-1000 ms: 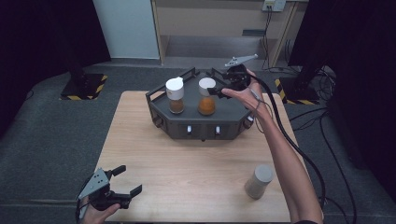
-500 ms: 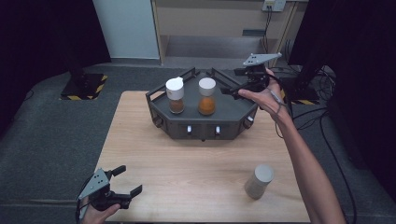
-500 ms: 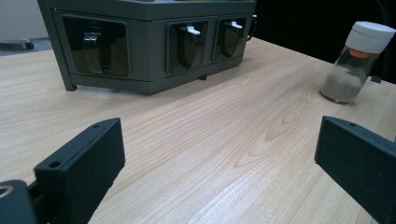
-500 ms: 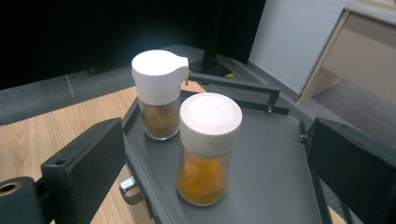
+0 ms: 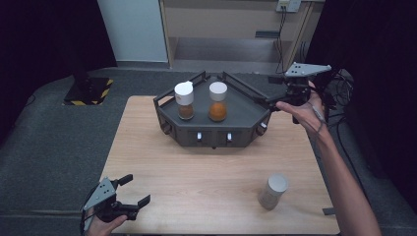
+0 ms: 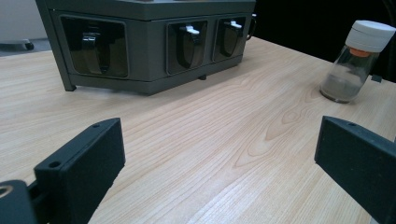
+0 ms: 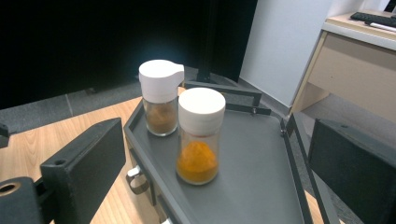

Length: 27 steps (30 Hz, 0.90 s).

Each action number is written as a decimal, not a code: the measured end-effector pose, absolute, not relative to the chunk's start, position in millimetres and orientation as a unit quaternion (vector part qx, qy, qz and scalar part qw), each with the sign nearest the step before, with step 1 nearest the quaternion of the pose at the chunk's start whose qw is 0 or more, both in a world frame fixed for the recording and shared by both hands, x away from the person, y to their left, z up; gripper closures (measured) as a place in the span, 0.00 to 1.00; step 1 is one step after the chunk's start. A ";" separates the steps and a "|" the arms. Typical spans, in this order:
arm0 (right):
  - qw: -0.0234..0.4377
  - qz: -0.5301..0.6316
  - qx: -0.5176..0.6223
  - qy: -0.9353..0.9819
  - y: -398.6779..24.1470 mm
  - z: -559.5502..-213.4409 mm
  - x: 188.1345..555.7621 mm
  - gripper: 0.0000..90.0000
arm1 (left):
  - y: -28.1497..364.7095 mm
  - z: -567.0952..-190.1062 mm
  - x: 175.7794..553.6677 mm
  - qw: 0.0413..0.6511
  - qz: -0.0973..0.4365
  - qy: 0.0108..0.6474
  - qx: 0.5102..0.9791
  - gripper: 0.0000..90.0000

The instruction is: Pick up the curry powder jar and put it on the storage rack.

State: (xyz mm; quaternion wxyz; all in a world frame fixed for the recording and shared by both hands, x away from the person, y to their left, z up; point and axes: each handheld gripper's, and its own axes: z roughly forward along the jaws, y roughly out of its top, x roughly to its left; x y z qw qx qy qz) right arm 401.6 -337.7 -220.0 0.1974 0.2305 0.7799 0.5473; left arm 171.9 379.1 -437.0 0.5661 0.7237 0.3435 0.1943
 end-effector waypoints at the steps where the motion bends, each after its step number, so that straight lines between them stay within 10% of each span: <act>1: 0.199 0.549 0.231 0.778 -340.0 -221.4 399.1 0.05 | 379.1 -436.9 171.9 0.566 0.194 0.344 0.724 0.01; 27: 0.227 0.579 0.256 0.740 -406.9 -276.7 313.6 0.04 | 379.1 -437.2 171.9 0.570 0.197 0.341 0.721 0.01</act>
